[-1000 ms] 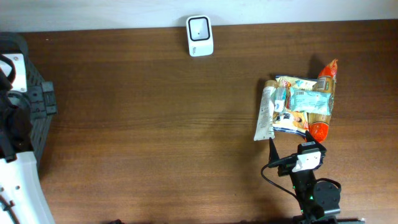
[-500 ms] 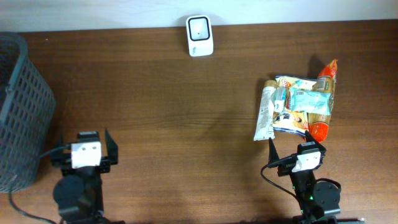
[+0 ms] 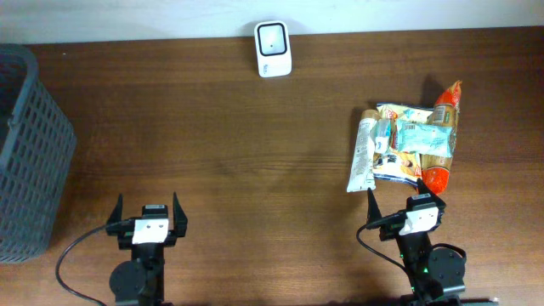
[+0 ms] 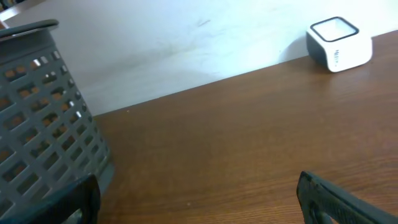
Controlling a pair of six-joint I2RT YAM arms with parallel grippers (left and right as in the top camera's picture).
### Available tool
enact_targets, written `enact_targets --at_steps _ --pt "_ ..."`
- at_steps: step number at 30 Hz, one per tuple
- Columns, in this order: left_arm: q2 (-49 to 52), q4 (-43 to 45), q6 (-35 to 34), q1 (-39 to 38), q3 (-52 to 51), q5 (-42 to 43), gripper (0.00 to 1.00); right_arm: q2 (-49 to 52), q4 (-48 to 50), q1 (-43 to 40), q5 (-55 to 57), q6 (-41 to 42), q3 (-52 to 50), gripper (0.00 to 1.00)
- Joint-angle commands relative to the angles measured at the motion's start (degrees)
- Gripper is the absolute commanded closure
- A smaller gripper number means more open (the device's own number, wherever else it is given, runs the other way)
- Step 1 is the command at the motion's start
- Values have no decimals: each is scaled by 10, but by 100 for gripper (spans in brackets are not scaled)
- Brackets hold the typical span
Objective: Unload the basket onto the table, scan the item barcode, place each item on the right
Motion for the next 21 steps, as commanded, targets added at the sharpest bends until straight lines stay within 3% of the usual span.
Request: enact_targets --at_steps 1,21 --pt "-6 1 -4 -26 -4 7 1 -4 0 4 -3 7 -5 1" --pt "-6 0 -4 -33 -4 7 1 -4 0 4 -3 7 -5 1"
